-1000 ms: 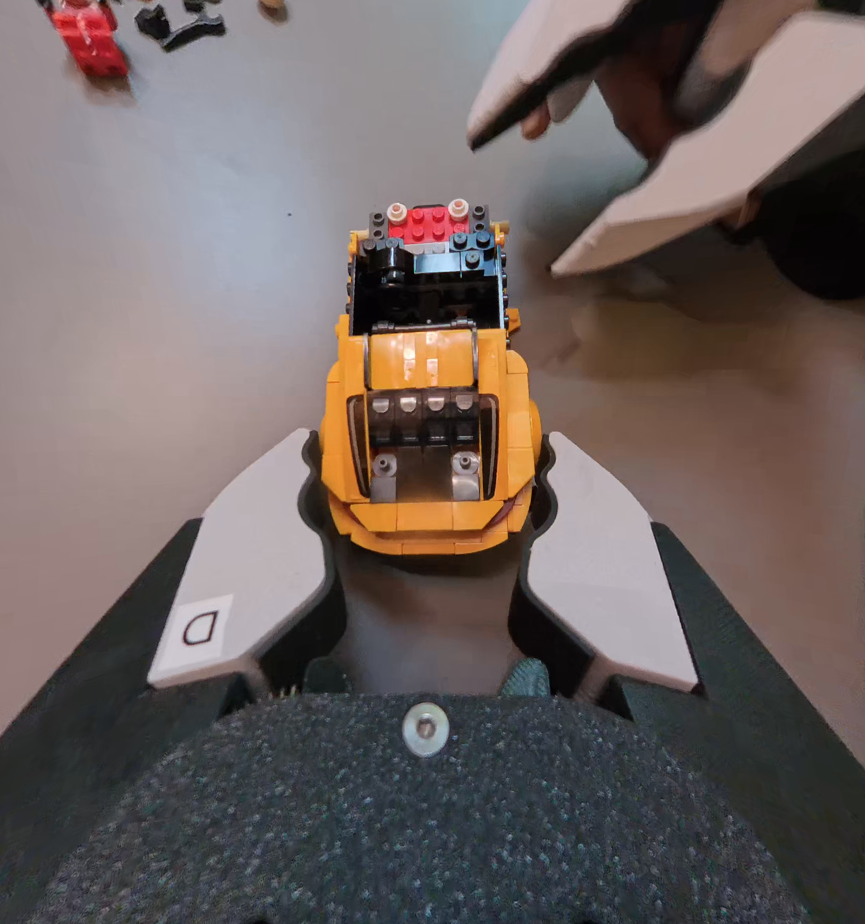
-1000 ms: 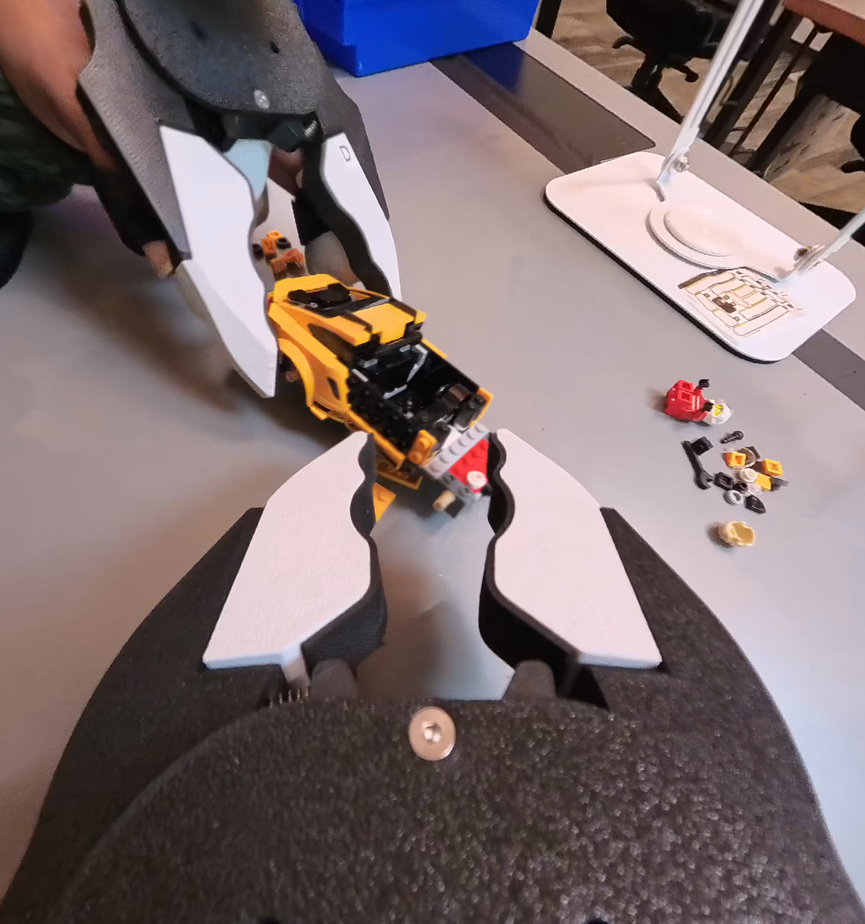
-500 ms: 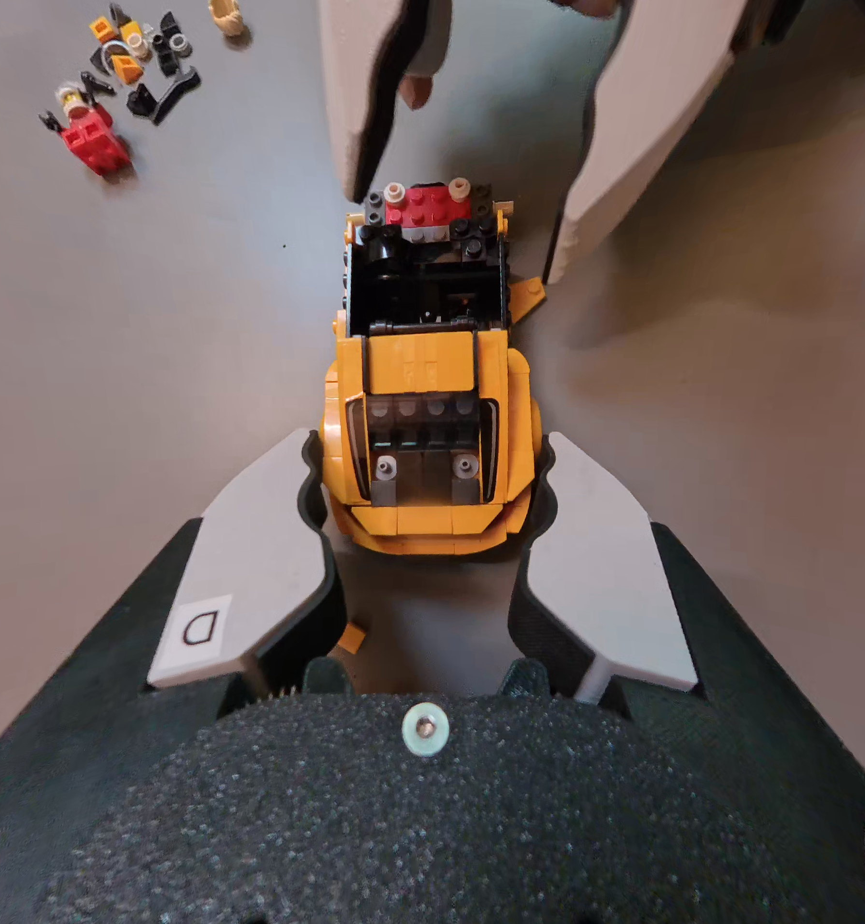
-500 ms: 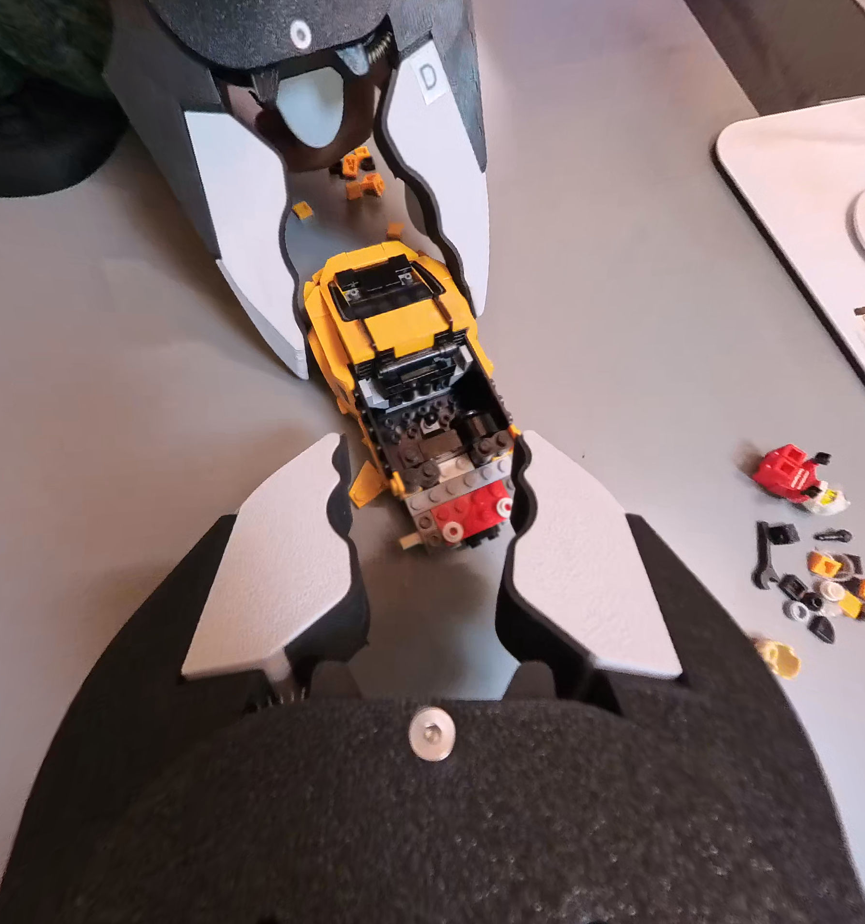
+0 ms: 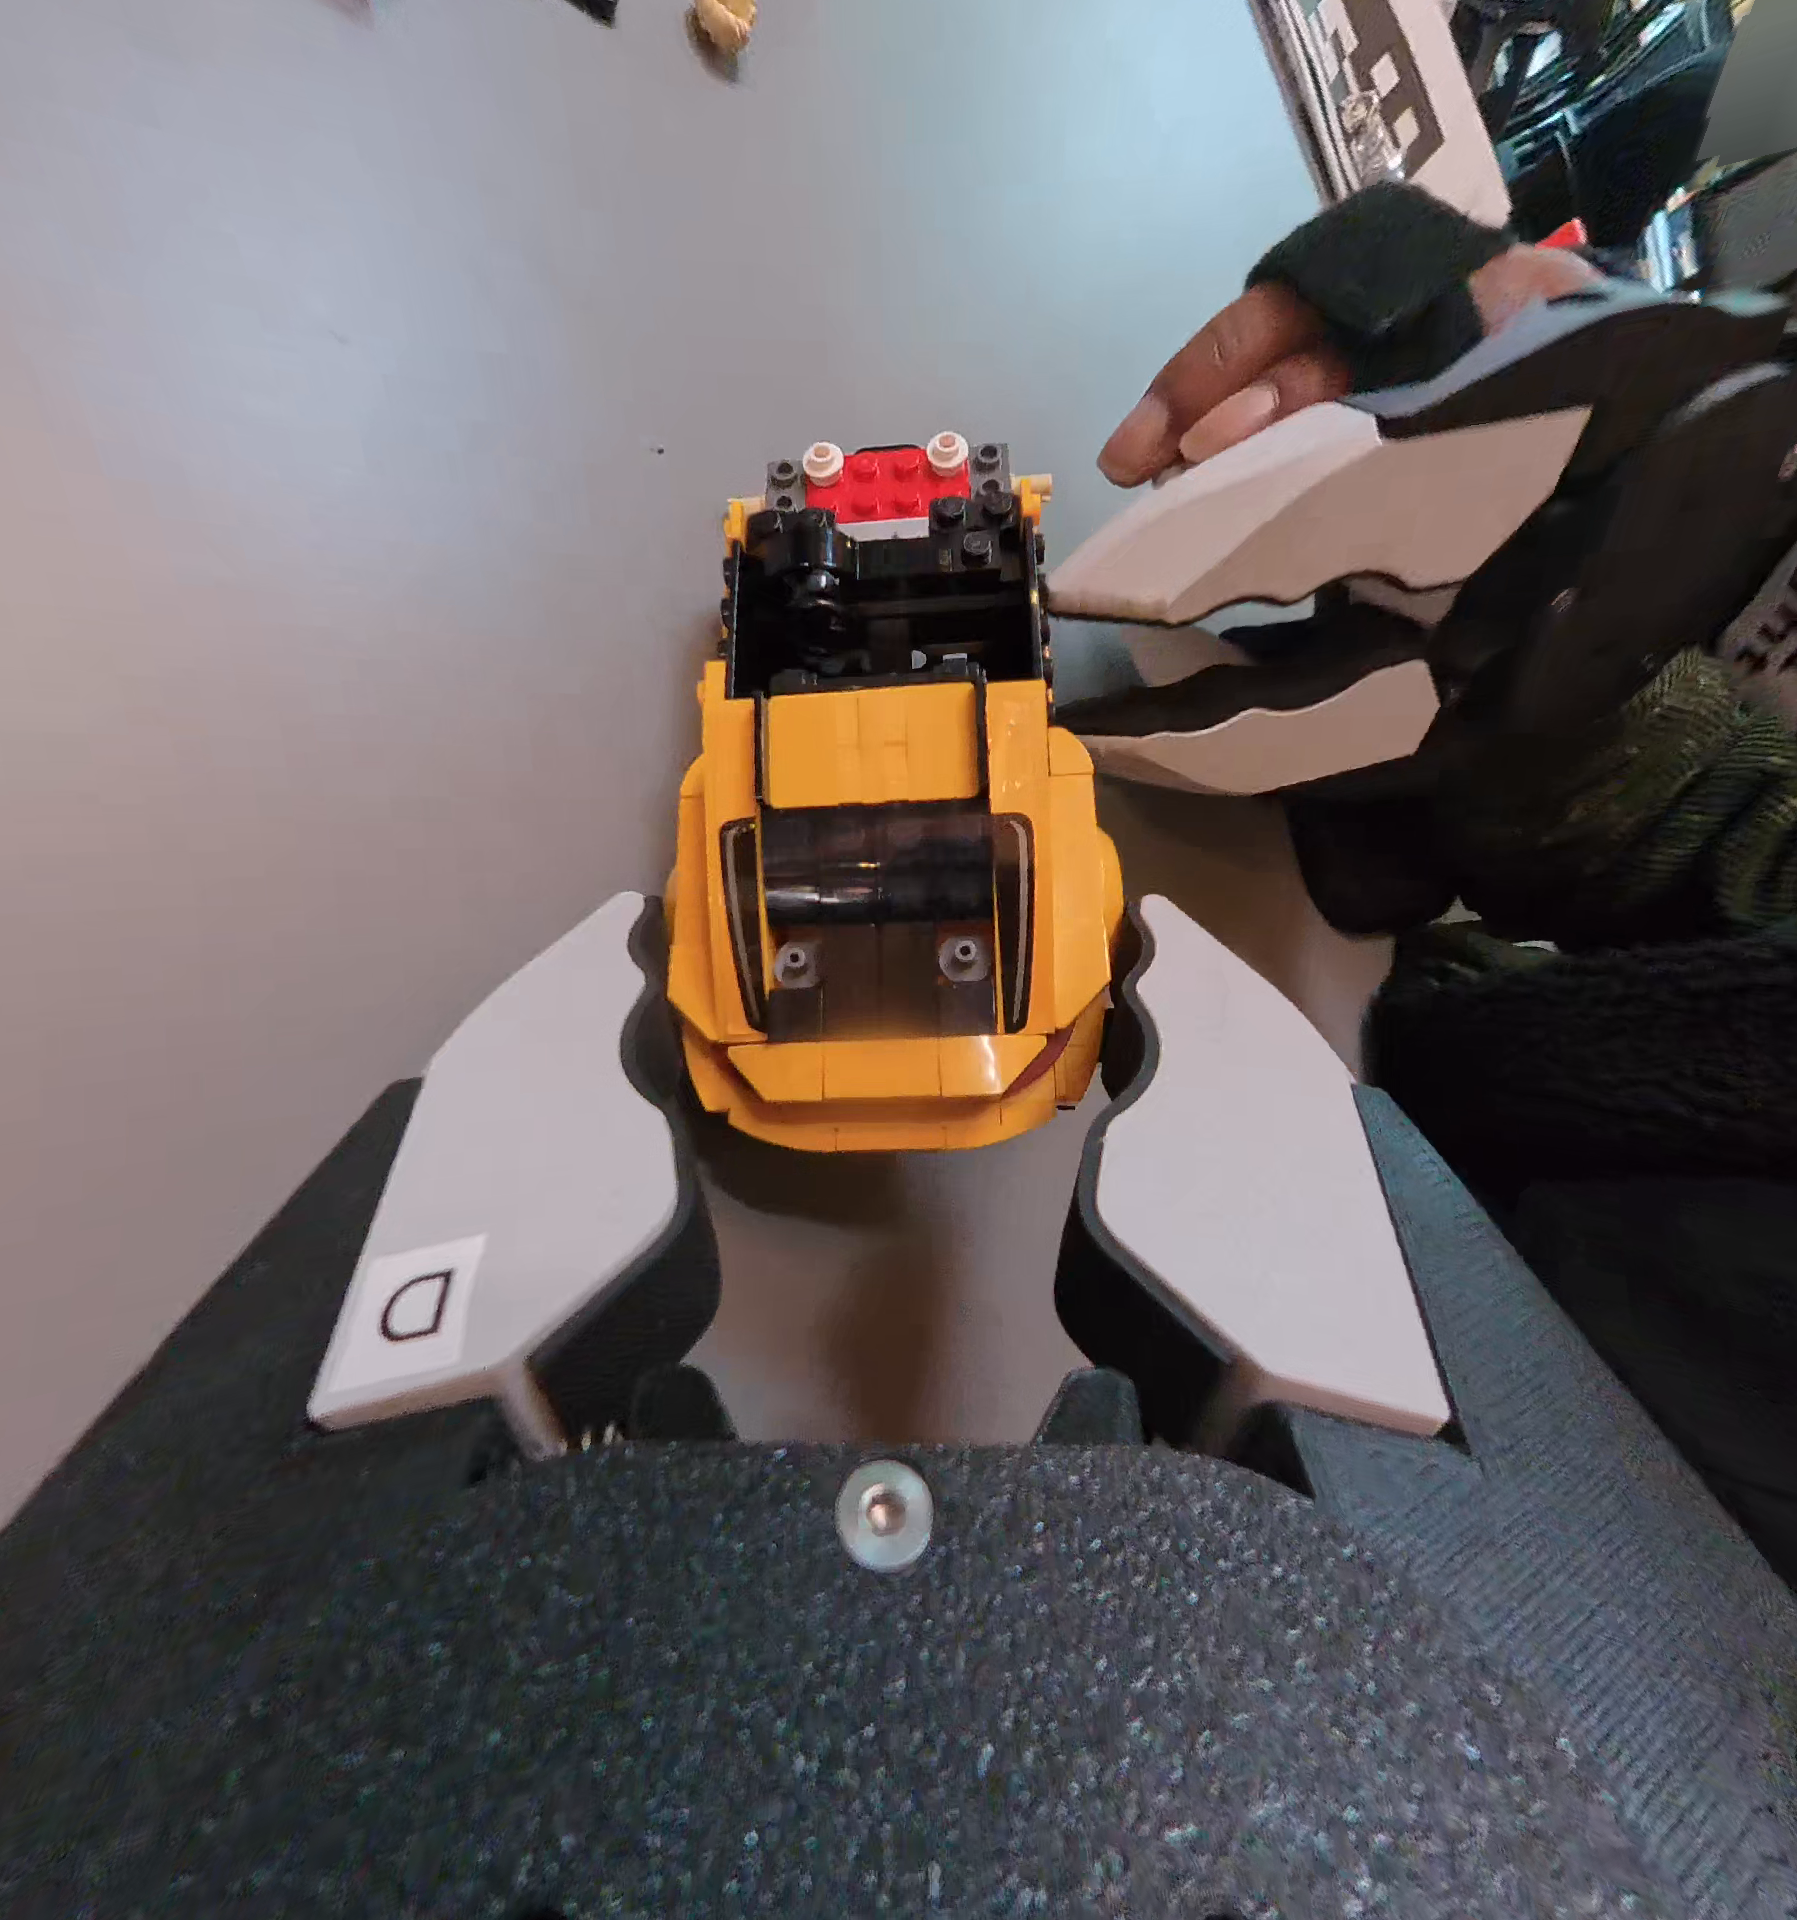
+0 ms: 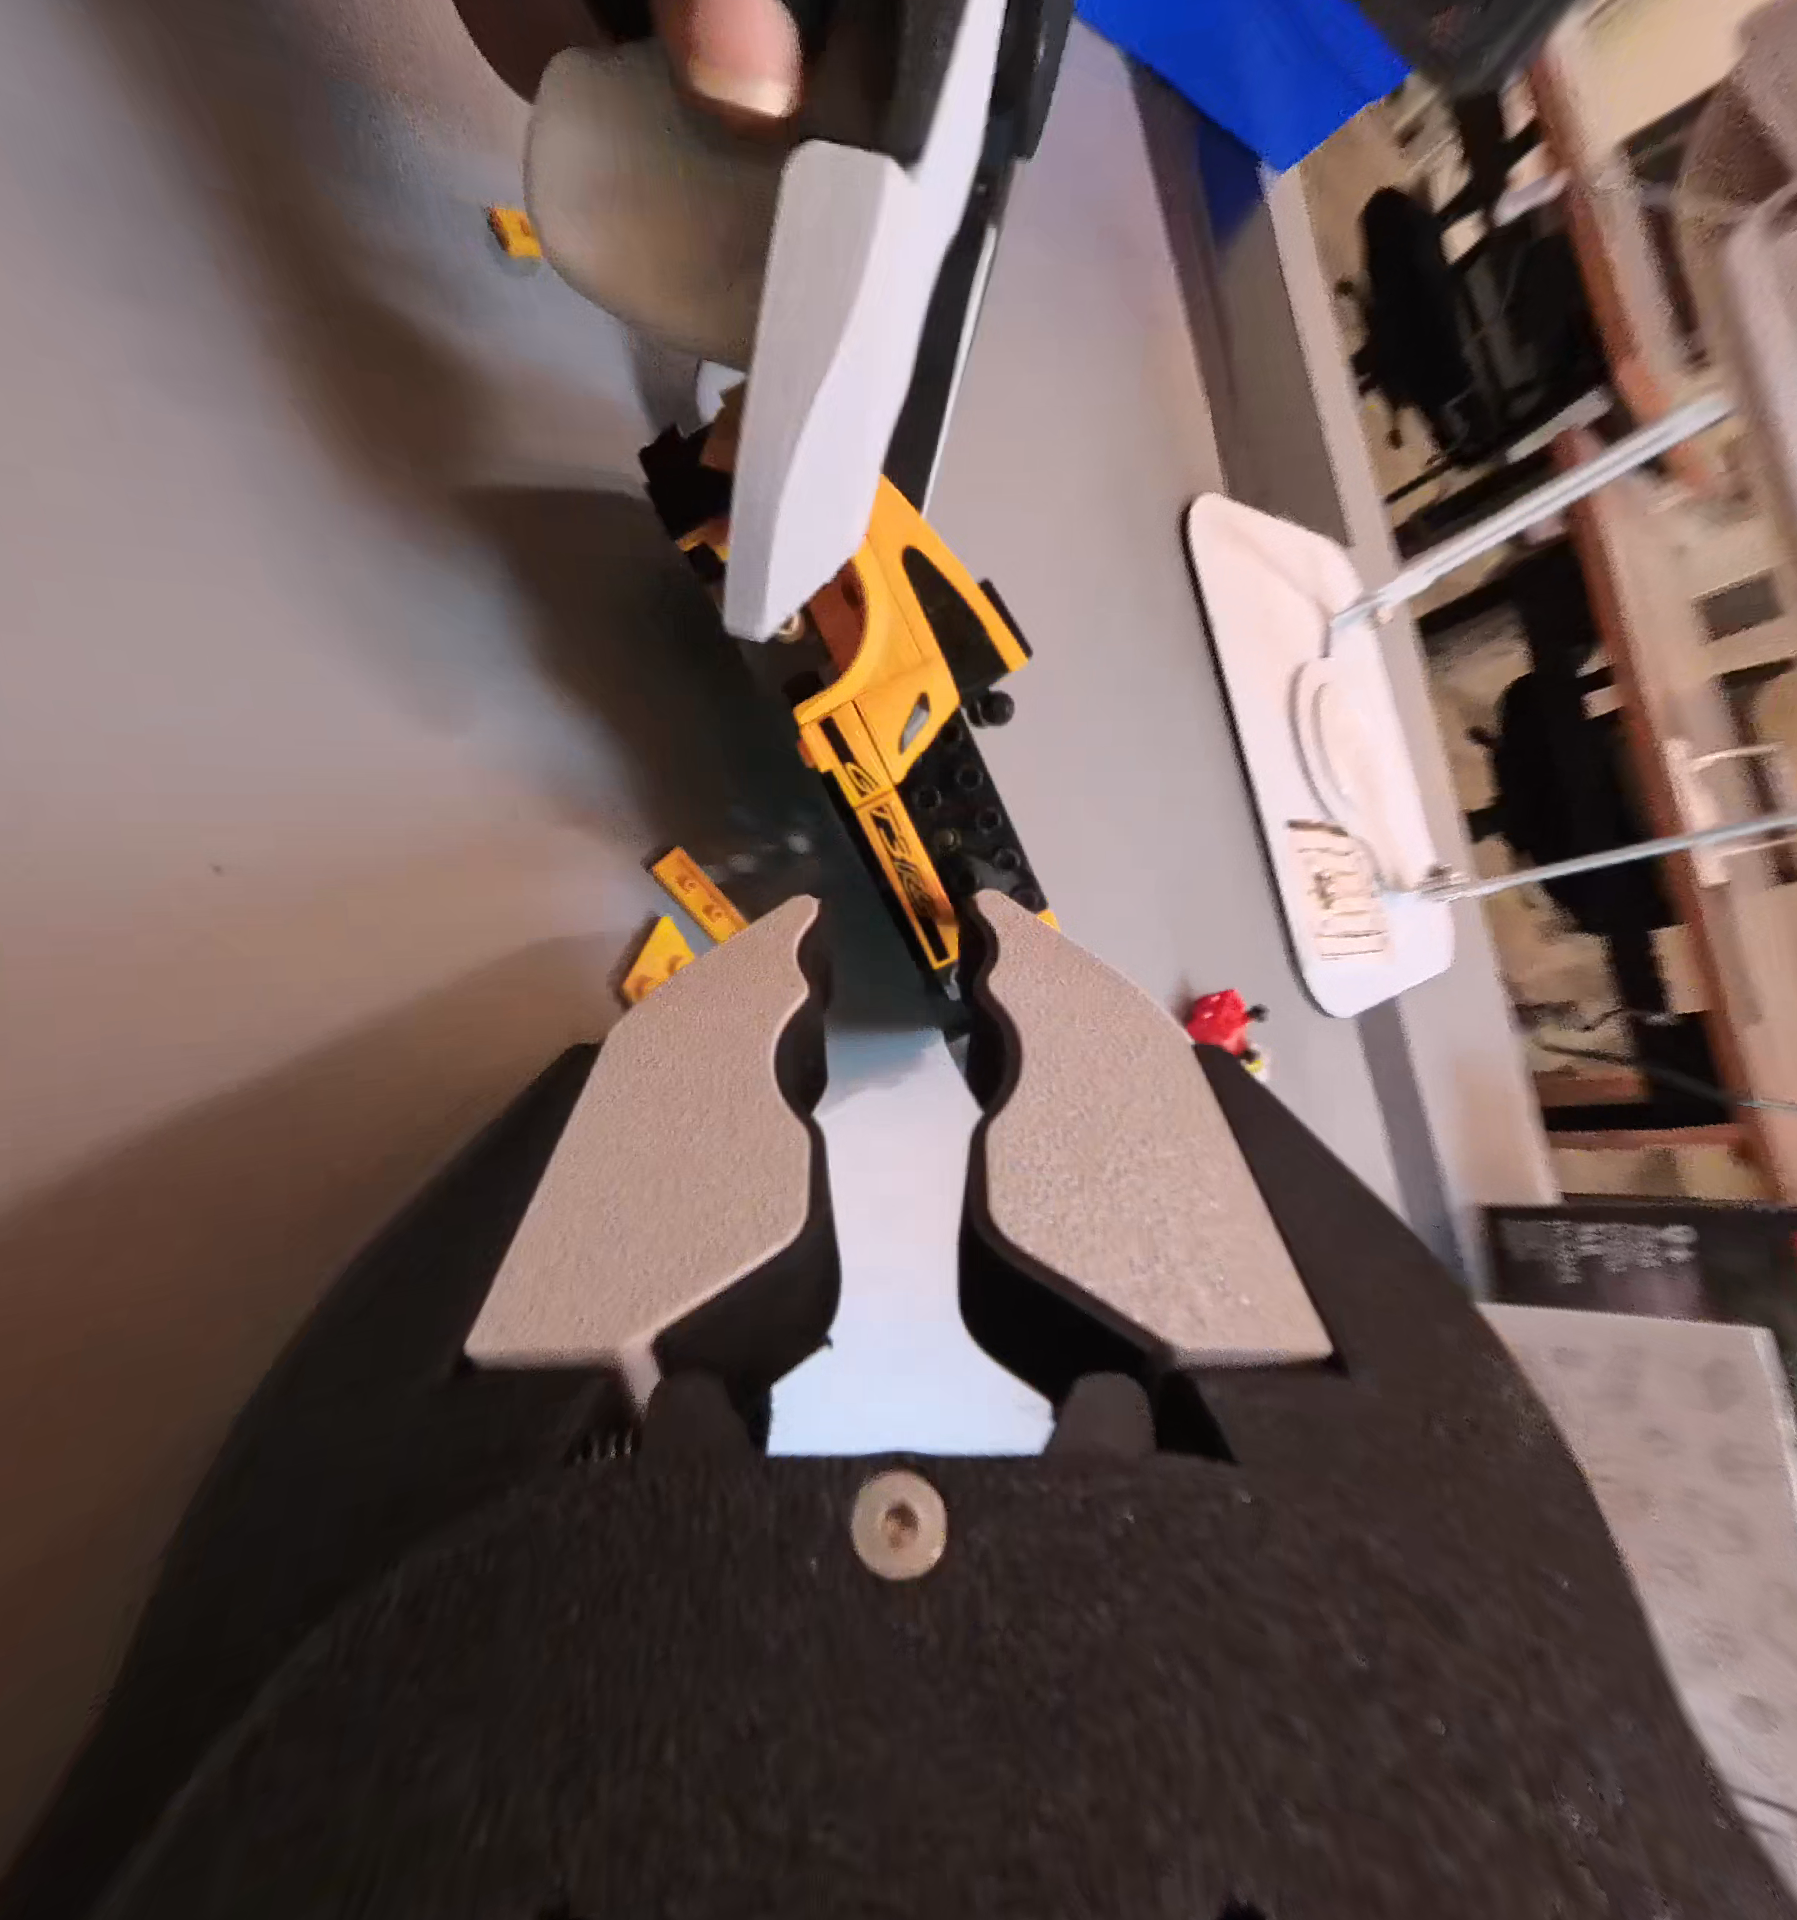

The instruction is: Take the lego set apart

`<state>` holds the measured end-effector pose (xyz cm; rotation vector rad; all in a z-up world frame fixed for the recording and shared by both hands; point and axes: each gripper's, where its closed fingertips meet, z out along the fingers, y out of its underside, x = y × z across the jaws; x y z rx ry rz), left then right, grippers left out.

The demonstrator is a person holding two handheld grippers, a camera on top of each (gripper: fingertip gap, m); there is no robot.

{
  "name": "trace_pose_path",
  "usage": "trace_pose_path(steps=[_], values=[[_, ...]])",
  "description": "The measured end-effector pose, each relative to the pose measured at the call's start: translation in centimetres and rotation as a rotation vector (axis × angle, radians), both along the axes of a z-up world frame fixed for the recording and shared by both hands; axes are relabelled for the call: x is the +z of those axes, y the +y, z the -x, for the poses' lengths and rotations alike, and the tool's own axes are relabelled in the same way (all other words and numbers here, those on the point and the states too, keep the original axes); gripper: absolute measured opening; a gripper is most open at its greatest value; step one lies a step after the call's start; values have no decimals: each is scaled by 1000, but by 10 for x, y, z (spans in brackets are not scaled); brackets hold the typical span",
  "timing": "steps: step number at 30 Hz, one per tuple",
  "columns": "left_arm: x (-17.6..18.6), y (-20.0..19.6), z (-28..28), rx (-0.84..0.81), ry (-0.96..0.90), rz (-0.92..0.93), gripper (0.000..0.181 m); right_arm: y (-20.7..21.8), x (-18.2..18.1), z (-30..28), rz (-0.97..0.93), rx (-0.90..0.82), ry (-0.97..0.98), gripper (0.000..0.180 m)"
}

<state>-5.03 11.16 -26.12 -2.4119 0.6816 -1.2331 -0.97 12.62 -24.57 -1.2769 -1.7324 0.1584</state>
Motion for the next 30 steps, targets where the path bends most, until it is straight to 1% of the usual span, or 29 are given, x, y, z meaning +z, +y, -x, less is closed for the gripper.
trace_pose_path(steps=[4,7,12,19,20,22,23,25,28,30], values=[[0,0,0,-8,1,25,81,1,3,6,-141,23,-18,15],[1,-1,1,-20,5,40,81,3,4,7,-189,39,-41,13],[1,-3,2,-36,9,52,81,0,4,7,-170,71,-65,13],[1,-4,3,-30,5,55,81,-2,5,8,-162,74,-47,8],[1,-2,4,-11,1,58,81,-6,4,8,-137,96,-45,0],[2,3,6,22,-19,69,81,-14,-3,9,-60,108,-49,0],[2,2,8,9,-14,65,81,-14,-6,9,-76,109,-52,0],[0,0,9,0,11,43,81,-12,2,10,-76,100,9,0],[2,1,9,10,-12,53,81,3,17,5,-14,21,100,0],[2,1,9,7,-15,50,81,8,18,1,33,-12,133,9]])
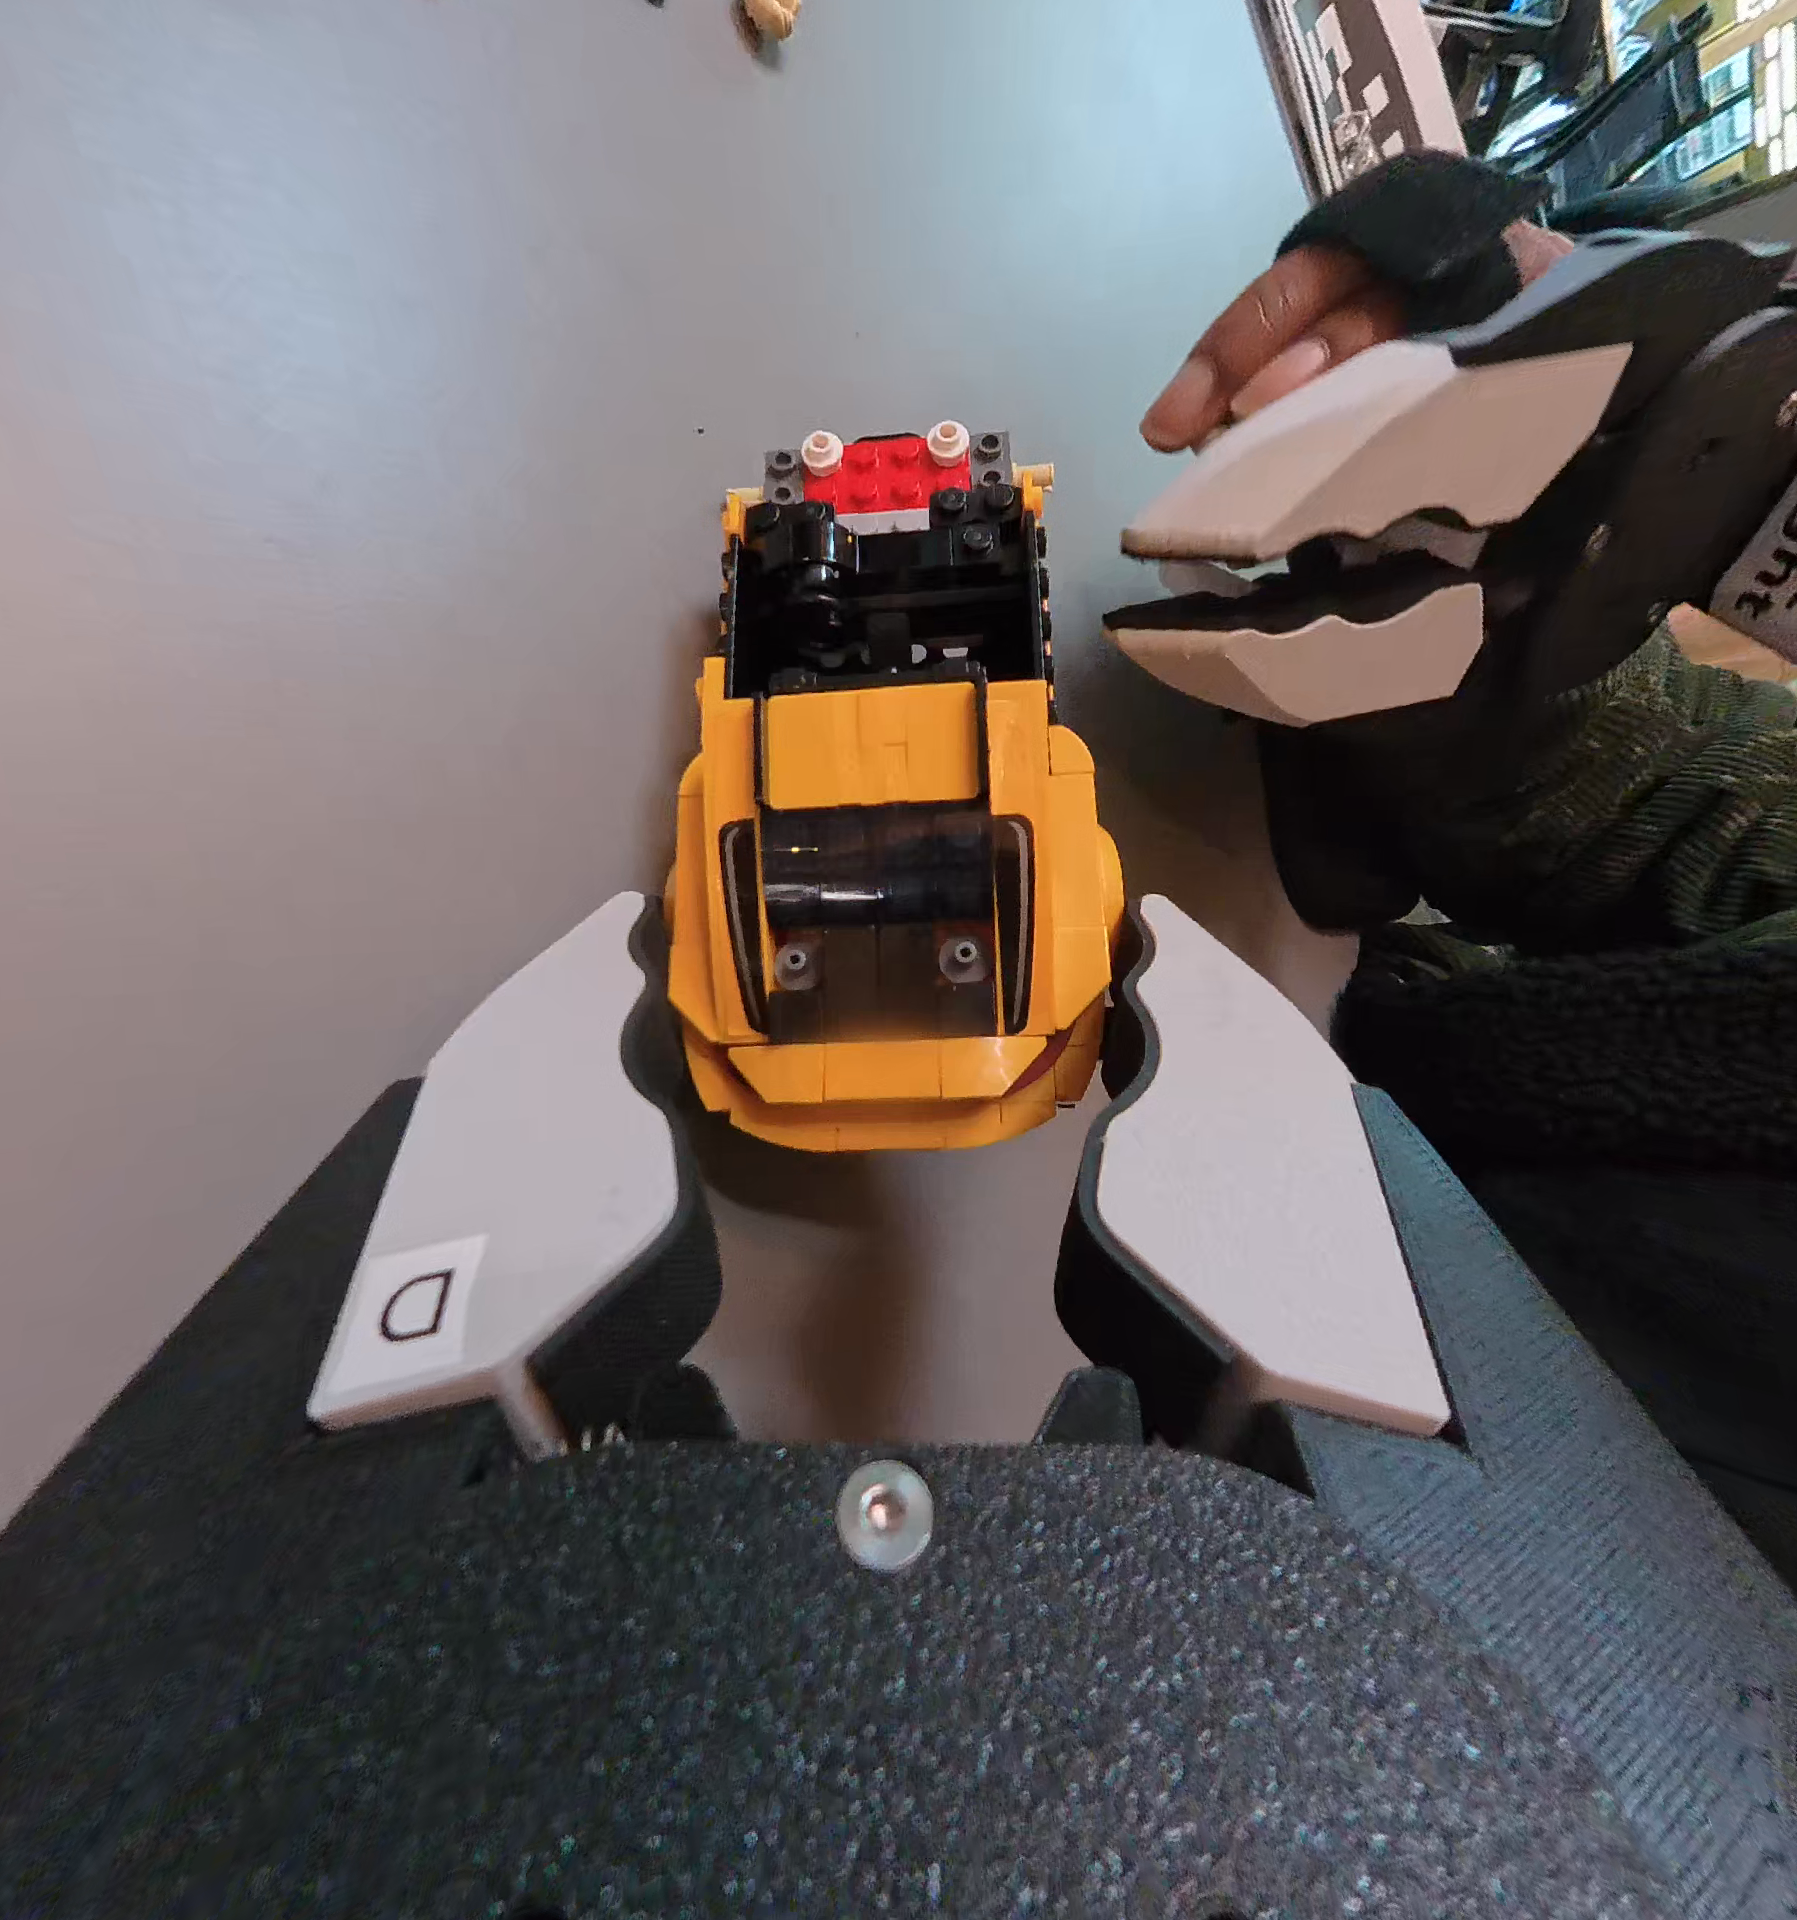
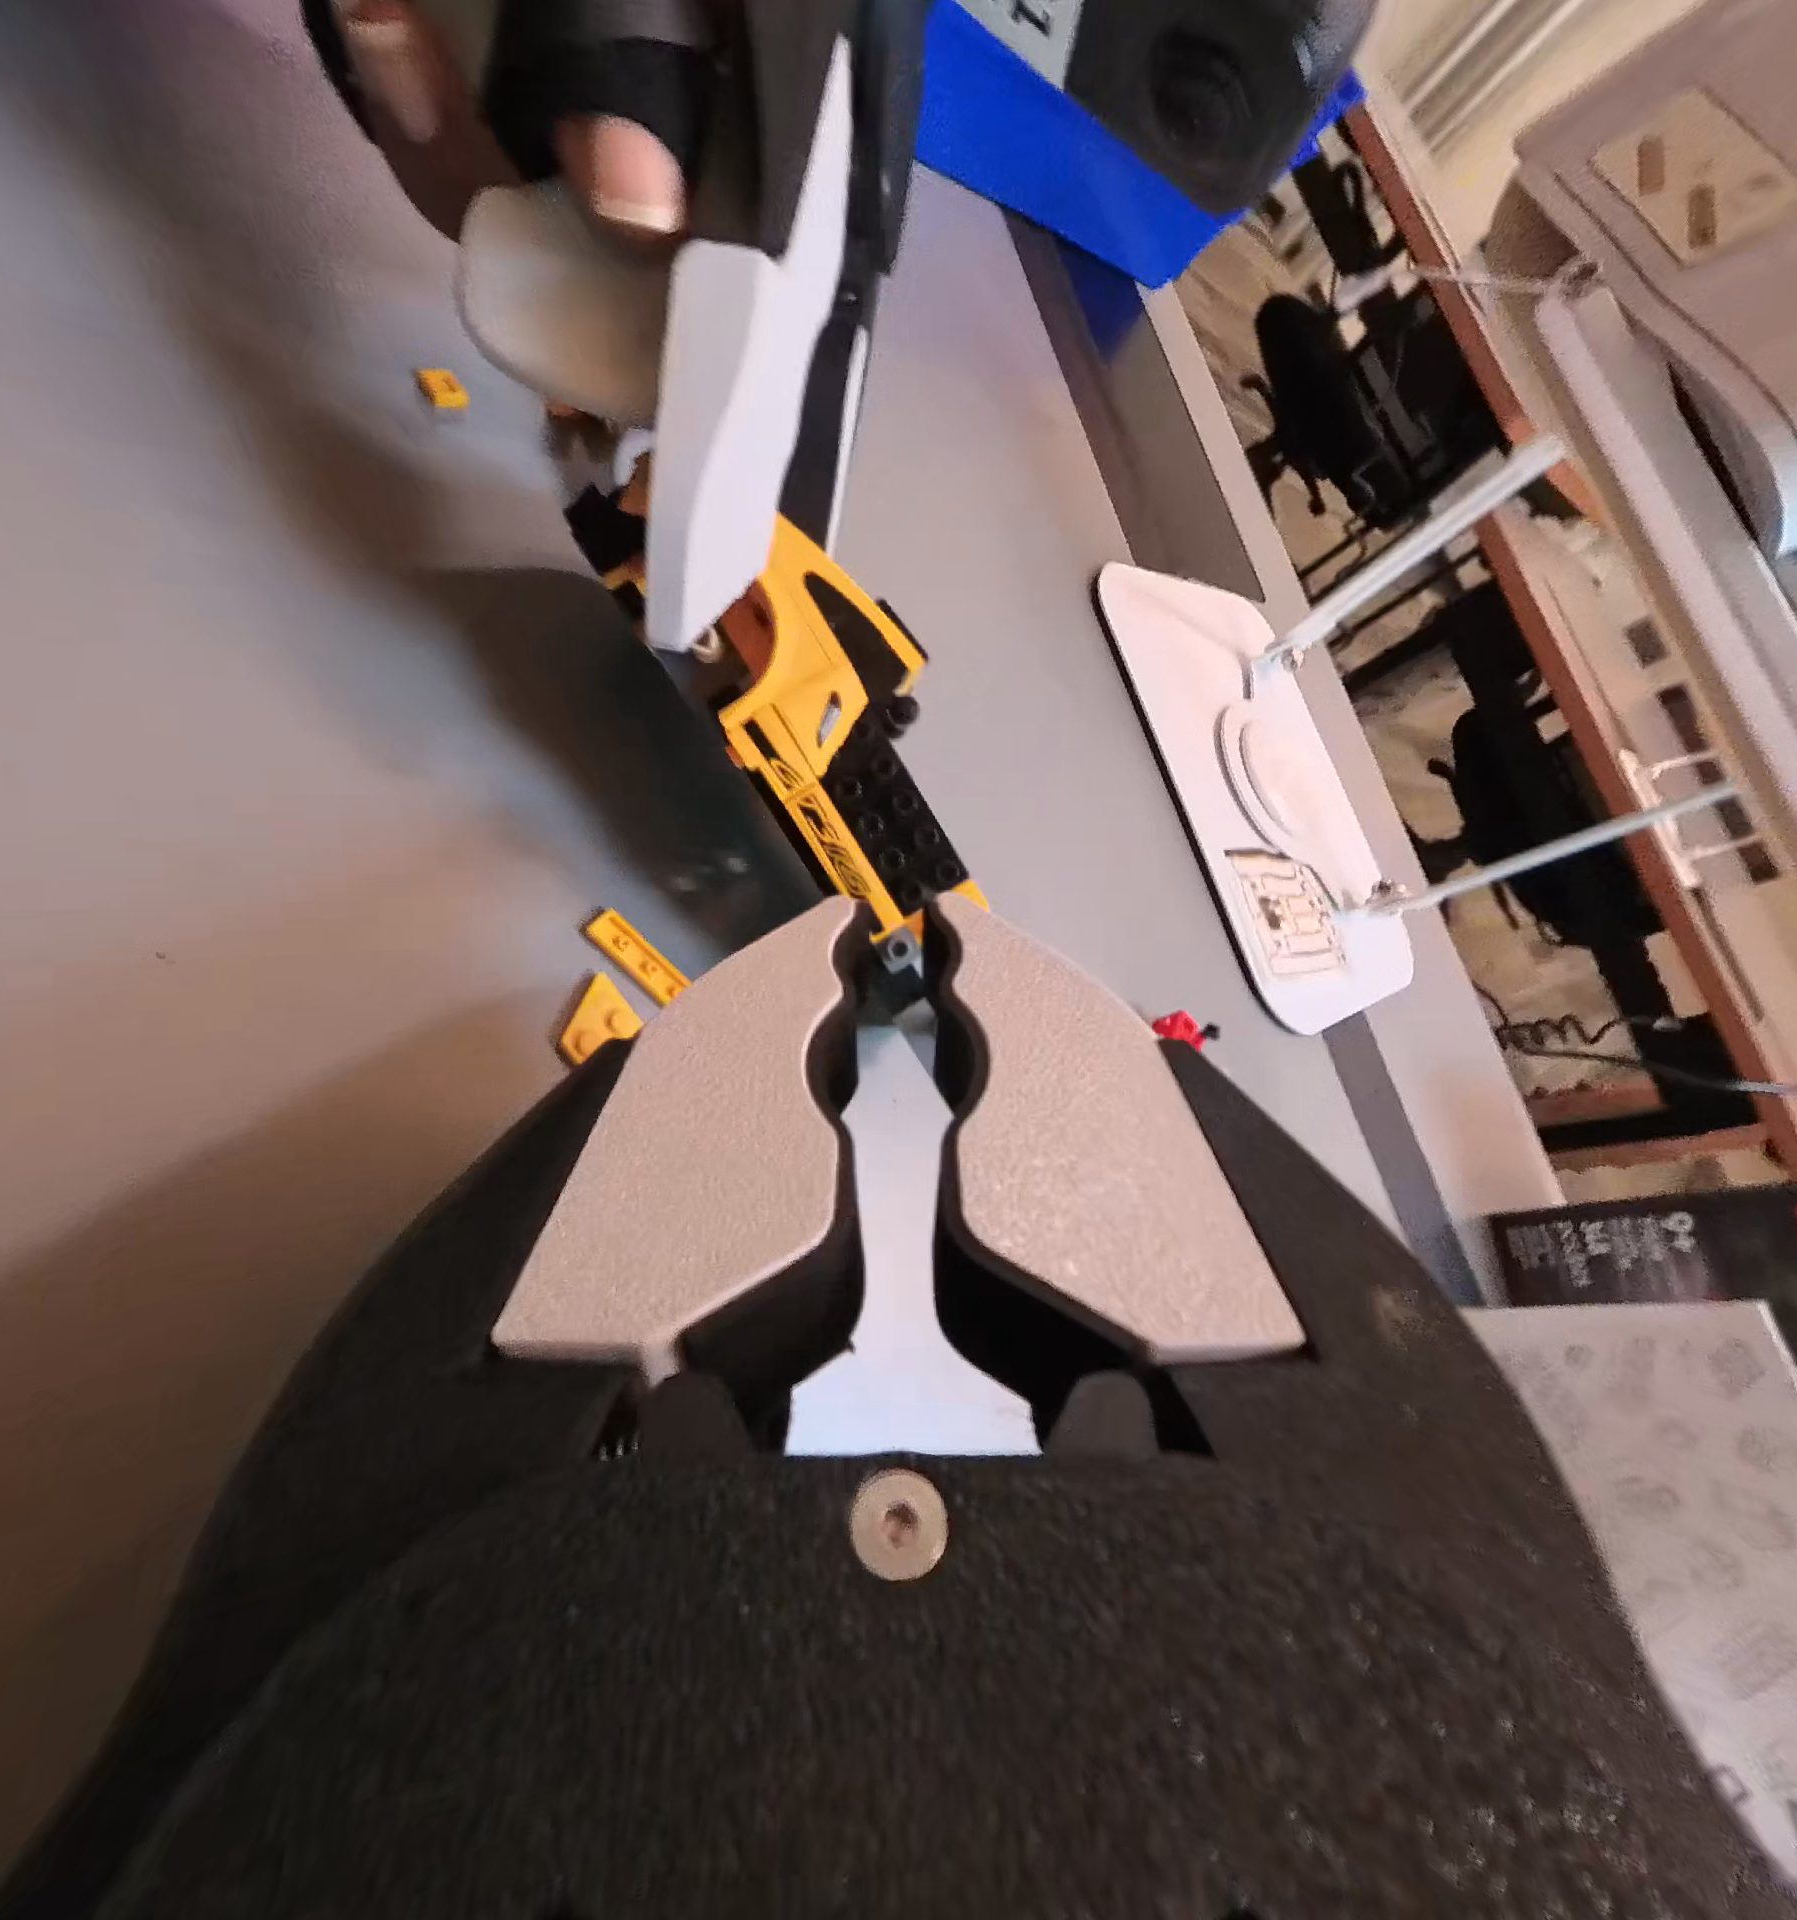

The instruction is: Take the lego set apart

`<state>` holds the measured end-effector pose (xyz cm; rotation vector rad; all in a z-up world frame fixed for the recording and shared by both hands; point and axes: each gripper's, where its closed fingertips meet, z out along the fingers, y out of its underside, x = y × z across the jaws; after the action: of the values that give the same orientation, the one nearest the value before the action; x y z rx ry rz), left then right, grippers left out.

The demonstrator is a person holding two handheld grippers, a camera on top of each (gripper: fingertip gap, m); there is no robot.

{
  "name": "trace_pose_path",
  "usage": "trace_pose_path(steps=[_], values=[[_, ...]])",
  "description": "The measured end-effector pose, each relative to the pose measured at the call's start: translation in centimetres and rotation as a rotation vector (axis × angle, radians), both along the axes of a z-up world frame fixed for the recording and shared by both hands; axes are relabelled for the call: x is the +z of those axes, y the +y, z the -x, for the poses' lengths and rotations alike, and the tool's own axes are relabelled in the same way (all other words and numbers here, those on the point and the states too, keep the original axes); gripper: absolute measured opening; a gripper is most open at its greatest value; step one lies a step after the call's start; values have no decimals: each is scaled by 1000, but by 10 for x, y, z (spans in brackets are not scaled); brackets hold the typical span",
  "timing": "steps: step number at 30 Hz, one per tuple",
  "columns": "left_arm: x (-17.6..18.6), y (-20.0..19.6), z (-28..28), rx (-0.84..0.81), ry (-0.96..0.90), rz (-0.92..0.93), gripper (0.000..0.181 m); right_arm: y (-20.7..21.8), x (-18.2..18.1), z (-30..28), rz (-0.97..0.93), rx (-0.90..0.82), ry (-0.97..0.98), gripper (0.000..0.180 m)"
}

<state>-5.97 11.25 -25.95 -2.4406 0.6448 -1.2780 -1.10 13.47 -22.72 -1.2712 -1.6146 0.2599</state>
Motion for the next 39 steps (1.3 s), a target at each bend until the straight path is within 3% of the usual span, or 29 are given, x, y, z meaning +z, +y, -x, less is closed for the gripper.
trace_pose_path(steps=[5,9,15,18,21,25,28,34,39], values=[[-2,-1,-1,-31,29,-60,81,1,-2,-1,35,-3,22,17],[-7,-2,-1,-138,147,-276,81,2,6,-8,267,18,95,27],[-3,17,-4,-386,402,-725,81,14,-21,-17,545,58,-9,46],[-1,29,-7,-499,426,-821,81,24,-29,-14,618,75,-54,62],[-6,47,-3,-548,477,-845,80,32,-32,-12,703,101,-72,64],[0,67,2,-488,486,-879,79,37,-46,-8,713,92,-119,63],[4,84,19,-376,560,-877,78,42,-47,-7,674,41,-118,49],[4,110,56,-123,744,-844,33,17,-49,5,644,68,-135,28],[11,95,50,-29,543,-686,34,-18,-37,23,671,209,-90,26]])
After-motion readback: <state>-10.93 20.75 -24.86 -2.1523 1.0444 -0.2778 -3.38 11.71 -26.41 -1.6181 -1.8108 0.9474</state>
